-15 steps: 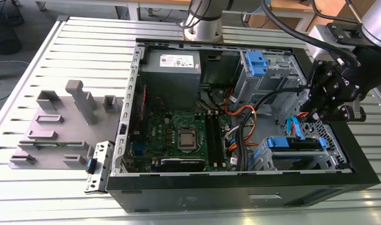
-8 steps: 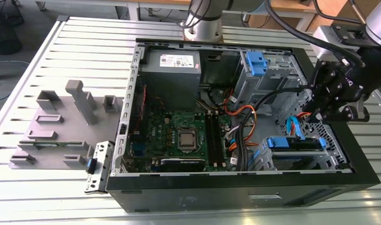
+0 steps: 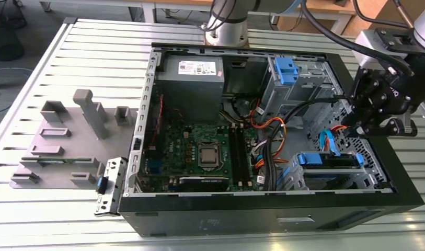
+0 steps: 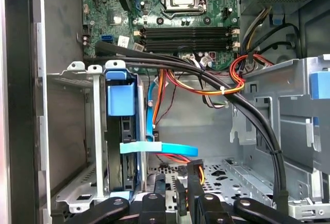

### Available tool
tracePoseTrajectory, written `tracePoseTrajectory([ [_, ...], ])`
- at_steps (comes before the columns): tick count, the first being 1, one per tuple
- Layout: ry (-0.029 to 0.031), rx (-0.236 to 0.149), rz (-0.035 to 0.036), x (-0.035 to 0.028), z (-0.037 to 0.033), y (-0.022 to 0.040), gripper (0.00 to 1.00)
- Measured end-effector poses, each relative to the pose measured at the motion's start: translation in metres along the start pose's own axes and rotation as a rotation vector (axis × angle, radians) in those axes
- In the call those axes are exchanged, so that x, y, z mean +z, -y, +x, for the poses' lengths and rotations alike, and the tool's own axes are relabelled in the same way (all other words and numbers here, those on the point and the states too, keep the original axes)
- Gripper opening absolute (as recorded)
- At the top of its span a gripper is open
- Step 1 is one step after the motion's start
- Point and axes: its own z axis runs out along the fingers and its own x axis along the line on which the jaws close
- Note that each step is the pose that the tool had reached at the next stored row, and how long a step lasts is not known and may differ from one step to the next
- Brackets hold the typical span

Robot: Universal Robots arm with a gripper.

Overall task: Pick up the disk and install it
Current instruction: 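Insert the second disk wire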

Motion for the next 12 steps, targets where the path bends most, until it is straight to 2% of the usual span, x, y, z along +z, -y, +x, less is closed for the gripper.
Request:
tracePoseTrajectory([
  [7,-0.0001,0.0,0.0,0.002,-0.0004,0.0075,0.31],
  [12,-0.0003,0.0,0.0,0.0032,-0.0005,0.0093,0.31],
])
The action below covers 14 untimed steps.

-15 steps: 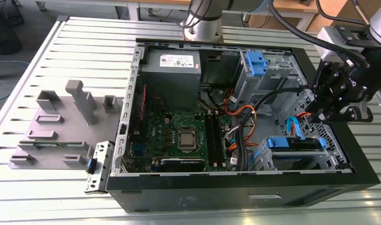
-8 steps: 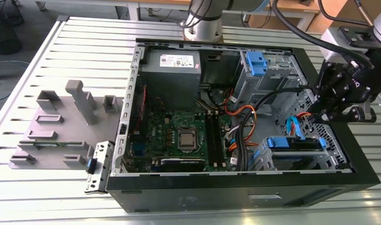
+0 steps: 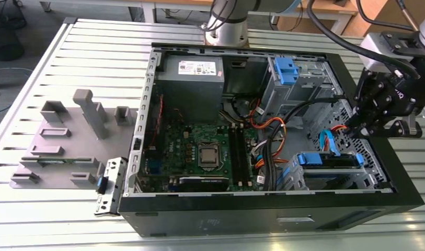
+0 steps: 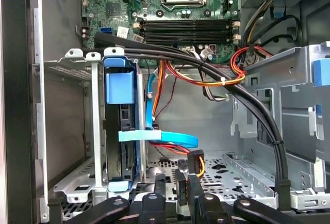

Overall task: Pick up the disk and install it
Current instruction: 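Insert the second disk wire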

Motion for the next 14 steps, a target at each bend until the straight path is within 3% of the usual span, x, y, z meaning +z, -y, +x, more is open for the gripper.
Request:
tracePoseTrajectory([
  [14,-0.0001,0.0,0.0,0.0023,-0.0001,0.0033,0.31],
])
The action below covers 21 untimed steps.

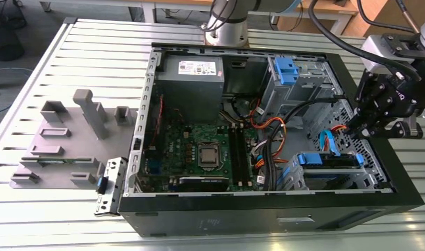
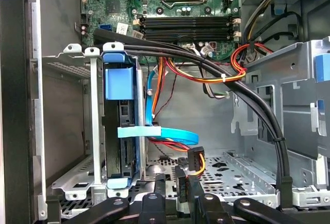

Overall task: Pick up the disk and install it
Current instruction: 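Insert the second disk wire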

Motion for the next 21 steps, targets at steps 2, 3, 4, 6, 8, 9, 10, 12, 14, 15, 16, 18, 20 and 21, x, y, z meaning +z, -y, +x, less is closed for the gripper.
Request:
tracePoseTrajectory([
  [2,0.0001,0.0,0.0,0.0001,0.0,0.0,0.31],
  [3,0.0001,0.0,0.0,0.0001,0.0,0.0,0.31],
  [4,0.0001,0.0,0.0,0.0001,0.0,0.0,0.31],
  [6,0.0001,0.0,0.0,0.0002,0.0,0.0,0.3],
  [8,0.0001,0.0,0.0,0.0002,0.0,0.0,0.23],
  [9,0.0001,0.0,0.0,0.0002,0.0,0.0,0.23],
  [10,0.0001,0.0,0.0,0.0003,0.0,0.0,0.16],
  [12,0.0001,0.0,0.0,0.0003,0.0,0.0,0.16],
  [14,0.0001,0.0,0.0,0.0003,0.0,0.0,0.16],
  [15,0.0001,0.0,-0.0001,0.0004,0.0,0.0,0.16],
  [16,0.0001,0.0,-0.0001,0.0004,0.0,0.0,0.16],
  [18,0.0001,0.0,-0.0001,0.0005,0.0,0.0,0.16],
  [20,0.0005,0.0,0.0,0.0006,0.0,-0.0007,0.16],
  [21,0.0004,0.0,0.0001,0.0006,0.0001,-0.0019,0.16],
])
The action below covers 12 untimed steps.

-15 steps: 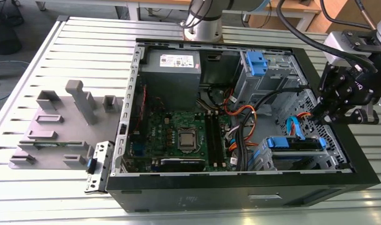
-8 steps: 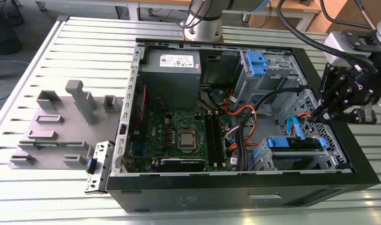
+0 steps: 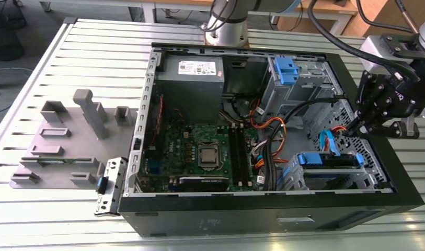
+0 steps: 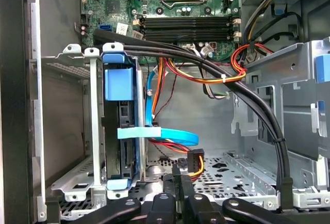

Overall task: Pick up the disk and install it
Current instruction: 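Insert the second disk wire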

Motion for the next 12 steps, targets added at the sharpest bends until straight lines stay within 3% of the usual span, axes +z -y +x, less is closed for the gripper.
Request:
tracePoseTrajectory([
  [6,0.0001,0.0,0.0052,0.0001,0.0011,-0.0115,0.16],
  [12,-0.0001,0.0,0.0071,-0.0001,0.0066,-0.0143,0.16],
])
